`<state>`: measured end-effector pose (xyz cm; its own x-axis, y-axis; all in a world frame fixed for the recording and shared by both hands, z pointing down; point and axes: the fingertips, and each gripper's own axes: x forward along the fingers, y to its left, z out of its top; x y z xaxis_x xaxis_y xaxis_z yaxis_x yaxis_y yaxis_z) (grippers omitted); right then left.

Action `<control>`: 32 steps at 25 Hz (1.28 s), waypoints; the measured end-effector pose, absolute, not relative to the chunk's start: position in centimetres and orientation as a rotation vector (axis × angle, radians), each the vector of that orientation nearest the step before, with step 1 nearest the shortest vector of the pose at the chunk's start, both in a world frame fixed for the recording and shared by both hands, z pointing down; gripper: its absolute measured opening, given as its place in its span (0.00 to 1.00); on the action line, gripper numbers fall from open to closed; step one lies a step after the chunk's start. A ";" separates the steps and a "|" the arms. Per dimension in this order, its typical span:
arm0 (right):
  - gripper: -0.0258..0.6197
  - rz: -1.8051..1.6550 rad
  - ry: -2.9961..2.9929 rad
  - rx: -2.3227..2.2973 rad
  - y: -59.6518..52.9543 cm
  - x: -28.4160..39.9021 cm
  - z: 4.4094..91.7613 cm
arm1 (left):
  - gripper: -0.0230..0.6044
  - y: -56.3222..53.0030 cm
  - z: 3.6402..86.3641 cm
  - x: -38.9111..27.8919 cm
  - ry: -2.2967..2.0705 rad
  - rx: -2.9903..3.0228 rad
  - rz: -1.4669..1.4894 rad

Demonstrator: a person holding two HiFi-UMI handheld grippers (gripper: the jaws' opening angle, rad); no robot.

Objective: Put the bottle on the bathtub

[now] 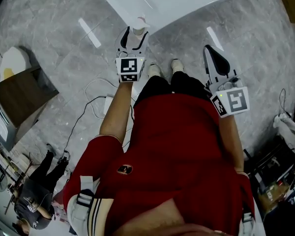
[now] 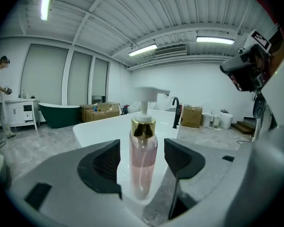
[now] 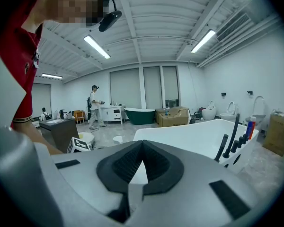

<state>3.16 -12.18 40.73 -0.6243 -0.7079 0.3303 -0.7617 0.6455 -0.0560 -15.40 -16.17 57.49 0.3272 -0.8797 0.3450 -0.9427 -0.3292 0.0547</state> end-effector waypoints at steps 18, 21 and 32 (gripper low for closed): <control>0.04 0.232 -2.790 1.093 -9.7 -1.2 37.4 | 0.45 -8.4 41.5 -16.1 -1.754 2.466 0.068; 0.04 0.237 -2.840 1.058 -9.8 -0.9 36.8 | 0.44 -7.6 39.4 -15.2 -1.778 2.475 0.048; 0.04 0.158 -3.009 0.848 -8.3 3.2 32.5 | 0.24 -4.1 33.4 -9.3 -1.949 2.391 -0.002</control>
